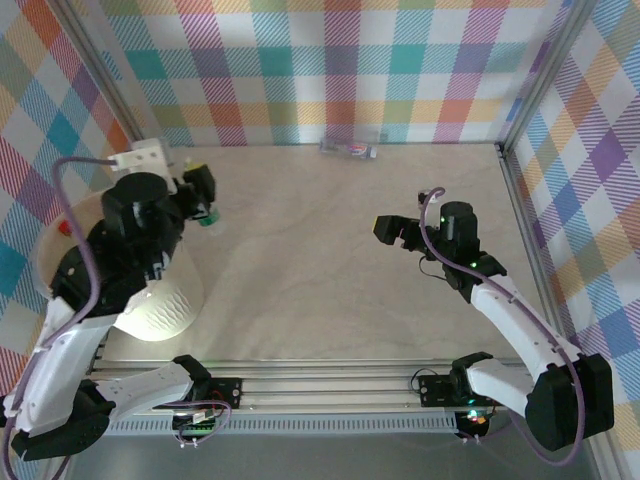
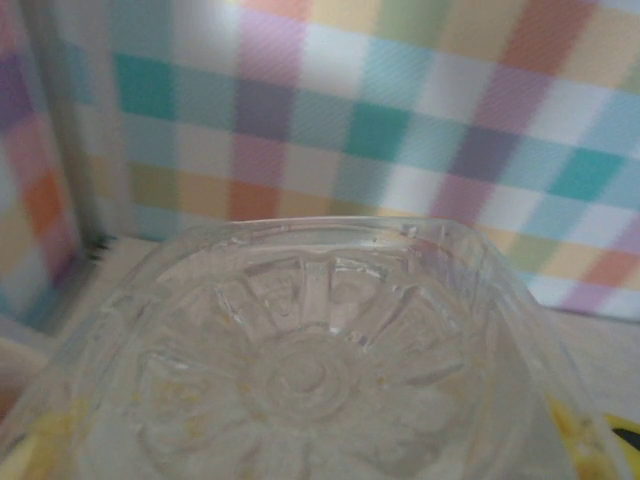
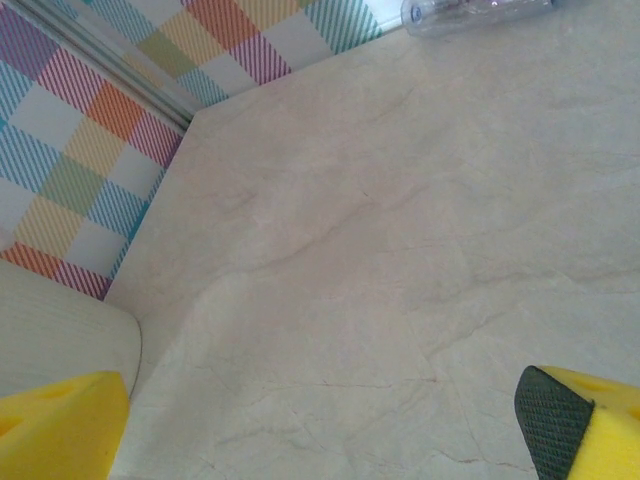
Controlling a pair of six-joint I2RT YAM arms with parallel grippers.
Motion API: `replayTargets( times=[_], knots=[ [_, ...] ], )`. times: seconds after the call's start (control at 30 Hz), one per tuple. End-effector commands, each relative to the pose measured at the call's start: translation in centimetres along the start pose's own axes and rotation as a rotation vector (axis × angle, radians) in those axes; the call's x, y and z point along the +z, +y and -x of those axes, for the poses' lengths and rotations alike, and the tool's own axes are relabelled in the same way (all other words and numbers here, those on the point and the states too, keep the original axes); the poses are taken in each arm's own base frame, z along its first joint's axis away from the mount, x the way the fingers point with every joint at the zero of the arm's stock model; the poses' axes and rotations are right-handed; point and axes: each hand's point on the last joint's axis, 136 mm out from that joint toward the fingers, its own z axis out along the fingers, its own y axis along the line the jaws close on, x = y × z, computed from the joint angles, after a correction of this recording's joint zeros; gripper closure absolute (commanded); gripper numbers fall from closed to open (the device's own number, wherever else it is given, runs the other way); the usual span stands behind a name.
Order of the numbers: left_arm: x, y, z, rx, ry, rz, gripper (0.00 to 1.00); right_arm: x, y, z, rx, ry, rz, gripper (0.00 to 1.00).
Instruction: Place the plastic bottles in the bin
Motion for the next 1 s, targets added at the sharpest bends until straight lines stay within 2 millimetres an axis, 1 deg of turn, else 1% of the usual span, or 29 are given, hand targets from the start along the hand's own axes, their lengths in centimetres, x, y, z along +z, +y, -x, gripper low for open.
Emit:
replayTargets(
  times=[0.0, 0.07, 0.13, 0.2, 0.27, 0.37, 0.47, 0.57, 0.63, 0.7, 0.77, 0.83, 0.87, 0.9, 0.93, 0.97],
  knots=[
    [-2.0, 5.5, 0.9, 0.131, -0.035, 0.255, 0.52, -0.1, 0.9, 1.7, -0.035, -0.048, 0.018, 0.00],
    [-2.9, 7.0, 1.8, 0.134, -0.080, 0.322, 0.52, 0.0, 0.9, 1.7, -0.034, -0.046, 0.018, 0.00],
    [-4.1, 9.0, 2.7, 0.140, -0.135, 0.428, 0.51, 0.0, 1.0, 1.8, -0.035, -0.047, 0.019, 0.00],
    [-5.0, 10.7, 3.2, 0.165, -0.171, 0.537, 0.50, -0.1, 0.9, 1.7, -0.032, -0.046, 0.017, 0.00],
    [-5.8, 11.8, 3.4, 0.190, -0.185, 0.616, 0.49, -0.1, 0.9, 1.7, -0.032, -0.046, 0.014, 0.00],
    [-7.0, 13.6, 3.1, 0.206, -0.193, 0.716, 0.49, 0.0, 0.8, 1.7, -0.026, -0.045, 0.011, 0.00],
    [-9.1, 16.1, 2.6, 0.189, -0.216, 0.821, 0.49, 0.2, 0.8, 1.8, -0.017, -0.047, 0.019, 0.00],
    [-11.1, 18.3, 1.5, 0.084, -0.246, 0.800, 0.50, 0.5, 1.1, 2.1, -0.015, -0.047, 0.033, 0.00],
    [-11.4, 18.9, 0.6, 0.044, -0.247, 0.759, 0.51, 0.7, 1.4, 2.3, -0.016, -0.045, 0.043, 0.00],
    [-10.3, 18.1, -0.4, 0.065, -0.209, 0.713, 0.51, 0.9, 1.6, 2.5, -0.017, -0.041, 0.055, 0.00],
    [-7.5, 15.8, -1.4, 0.146, -0.131, 0.679, 0.51, 1.0, 2.0, 2.7, -0.018, -0.035, 0.069, 0.00],
    [-4.8, 14.0, -2.1, 0.216, -0.064, 0.698, 0.50, 0.9, 2.3, 2.9, -0.014, -0.030, 0.077, 0.00],
    [-3.3, 13.7, -2.6, 0.218, -0.012, 0.706, 0.50, 0.8, 2.4, 2.9, -0.013, -0.030, 0.082, 0.00],
    [-1.9, 13.8, -3.3, 0.184, 0.044, 0.695, 0.50, 0.7, 2.5, 2.9, -0.009, -0.029, 0.084, 0.00],
    [0.1, 14.1, -4.5, 0.101, 0.110, 0.643, 0.52, 0.6, 2.7, 3.0, -0.010, -0.033, 0.088, 0.00],
    [1.6, 14.8, -5.4, 0.018, 0.152, 0.611, 0.53, 0.4, 2.7, 3.0, -0.010, -0.034, 0.089, 0.00]
  ],
)
